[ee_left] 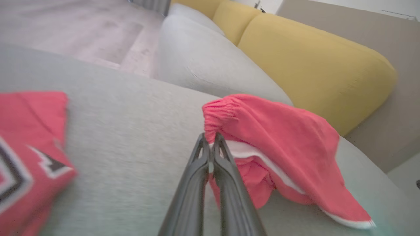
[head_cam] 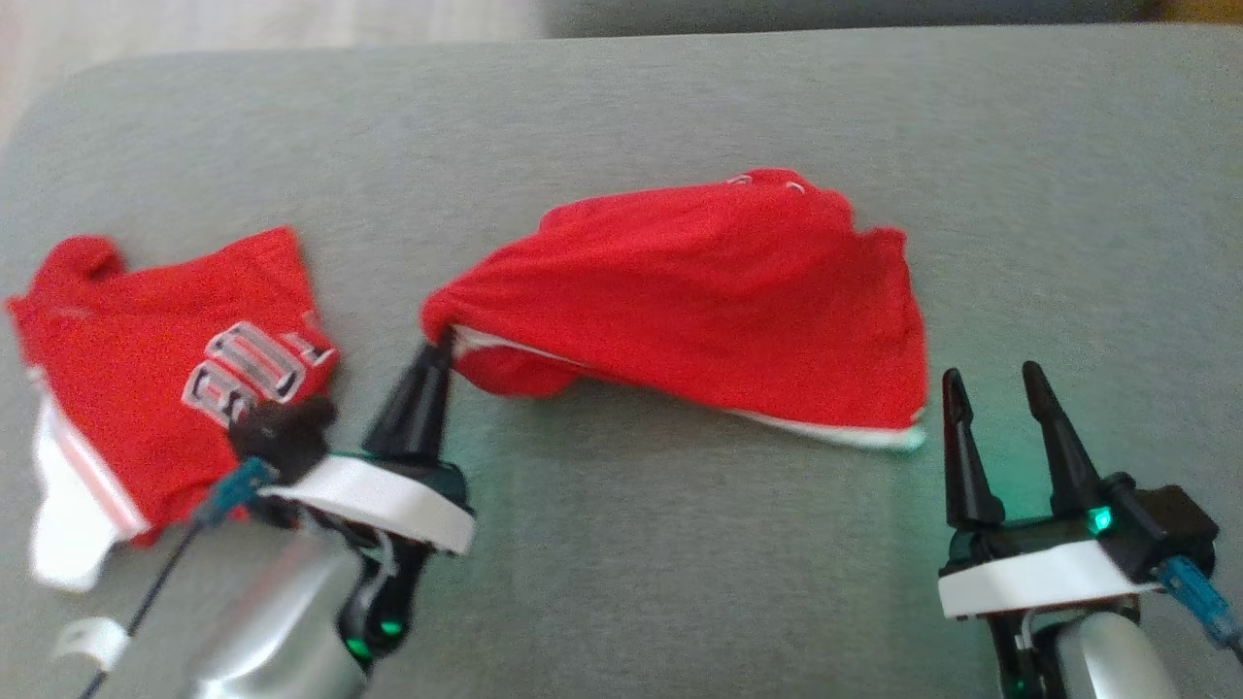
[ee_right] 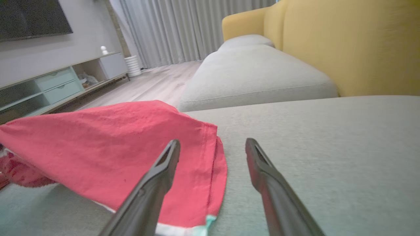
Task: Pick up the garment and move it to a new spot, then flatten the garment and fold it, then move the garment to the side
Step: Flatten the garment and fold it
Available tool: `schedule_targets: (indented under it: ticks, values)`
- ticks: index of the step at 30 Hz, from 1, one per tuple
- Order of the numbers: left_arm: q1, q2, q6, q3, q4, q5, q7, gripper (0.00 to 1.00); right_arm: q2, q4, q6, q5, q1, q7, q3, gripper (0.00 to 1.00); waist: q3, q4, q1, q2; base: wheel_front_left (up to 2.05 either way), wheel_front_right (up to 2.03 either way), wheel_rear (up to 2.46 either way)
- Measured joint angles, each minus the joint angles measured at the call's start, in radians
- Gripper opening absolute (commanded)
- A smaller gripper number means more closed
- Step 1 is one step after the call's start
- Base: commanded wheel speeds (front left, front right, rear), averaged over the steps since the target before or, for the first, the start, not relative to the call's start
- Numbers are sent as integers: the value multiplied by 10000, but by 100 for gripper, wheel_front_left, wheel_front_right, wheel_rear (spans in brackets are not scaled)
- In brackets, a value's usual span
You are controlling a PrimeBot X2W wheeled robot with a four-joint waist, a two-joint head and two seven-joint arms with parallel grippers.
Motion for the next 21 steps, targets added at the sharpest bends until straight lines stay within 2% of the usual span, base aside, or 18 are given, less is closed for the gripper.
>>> schedule_targets:
  ticks: [4, 8, 15, 21]
  values:
    - [-5, 339, 221, 663, -242, 702, 0, 0, 0, 207, 0, -144, -17, 0, 107, 100, 6, 727, 0, 0, 0, 0, 0]
    - [-8, 276, 203, 1151, -416, 1058, 0, 0, -119, 502, 0, -199, -31, 0, 621, 100, 119, 1177, -1, 0, 0, 0, 0]
    - [-42, -96, 17, 1657, -500, 1503, 0, 0, -1490, 734, 0, -393, -32, 0, 2903, 100, 490, 1304, 0, 0, 0, 0, 0]
    - [-42, -190, -161, 1937, -485, 1668, 0, 0, -2240, 1216, 0, -571, -41, 0, 4165, 100, 561, 1270, 0, 0, 0, 0, 0]
